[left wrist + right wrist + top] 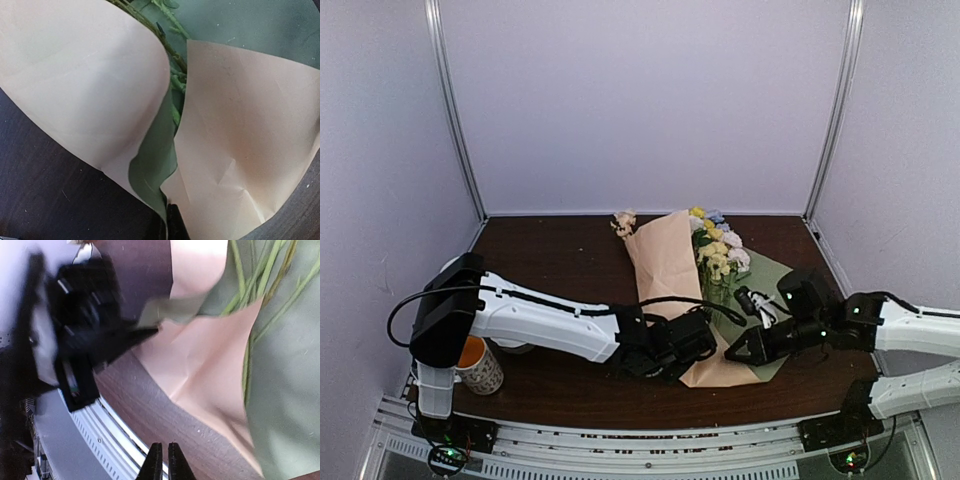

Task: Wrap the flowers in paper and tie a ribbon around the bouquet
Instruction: Fold the one-fourth-folded wrapping paper at the center of the board.

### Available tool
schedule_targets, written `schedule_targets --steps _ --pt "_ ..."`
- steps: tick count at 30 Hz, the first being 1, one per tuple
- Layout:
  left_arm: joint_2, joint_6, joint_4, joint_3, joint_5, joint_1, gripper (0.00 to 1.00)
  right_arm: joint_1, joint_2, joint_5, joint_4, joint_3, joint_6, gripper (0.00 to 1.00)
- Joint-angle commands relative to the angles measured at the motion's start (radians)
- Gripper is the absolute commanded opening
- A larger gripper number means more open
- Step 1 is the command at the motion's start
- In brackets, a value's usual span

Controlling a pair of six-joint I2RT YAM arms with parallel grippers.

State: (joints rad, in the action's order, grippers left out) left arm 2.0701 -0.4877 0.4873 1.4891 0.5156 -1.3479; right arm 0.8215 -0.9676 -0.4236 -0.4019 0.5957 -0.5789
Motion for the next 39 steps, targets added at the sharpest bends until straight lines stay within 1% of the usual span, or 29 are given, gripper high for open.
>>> schedule_targets --steps 1,4,8,12,16,19,22,25,29,33,36,39 --pt "-0.033 -0.025 -0.006 -0.022 0.026 0.003 0.0 0.044 -0.044 -0.103 0.237 -0.154 -0.178 0.07" --pt "-0.047 -0.027 -0.017 -0.039 0.022 0.003 0.0 0.042 -0.15 -0.09 0.352 -0.174 -0.173 0.06" --pt "-0.062 -0.009 -0.036 -0.06 0.032 -0.005 0.0 0.029 -0.294 -0.013 0.311 -0.11 -0.108 0.04" --pt "-0.046 0.062 0.01 0.002 0.098 -0.049 0.0 -0.004 -0.382 0.029 0.349 -0.154 -0.143 0.02" --pt "0.017 0.128 0.081 0.103 0.142 -0.078 0.0 -0.005 -0.449 0.014 0.409 -0.183 -0.17 0.02" --pt "0.068 0.196 0.11 0.182 0.167 -0.097 0.0 -0.004 -0.471 -0.002 0.488 -0.215 -0.212 0.02" --pt "0.118 0.256 0.132 0.256 0.172 -0.112 0.0 -0.011 -0.485 -0.03 0.561 -0.24 -0.261 0.02" --pt "0.168 0.304 0.132 0.289 0.114 -0.117 0.0 -0.018 -0.491 -0.056 0.618 -0.252 -0.293 0.01" --pt "0.233 0.34 0.135 0.316 0.063 -0.119 0.0 -0.03 -0.479 -0.074 0.661 -0.261 -0.329 0.01" --pt "0.249 0.34 0.134 0.308 0.031 -0.118 0.0 -0.064 -0.427 -0.066 0.701 -0.296 -0.375 0.02" --pt "0.267 0.35 0.136 0.314 0.018 -0.119 0.0 -0.085 -0.361 -0.03 0.661 -0.298 -0.379 0.04" --pt "0.284 0.35 0.147 0.325 0.009 -0.118 0.0 -0.114 -0.268 0.006 0.565 -0.28 -0.359 0.06"
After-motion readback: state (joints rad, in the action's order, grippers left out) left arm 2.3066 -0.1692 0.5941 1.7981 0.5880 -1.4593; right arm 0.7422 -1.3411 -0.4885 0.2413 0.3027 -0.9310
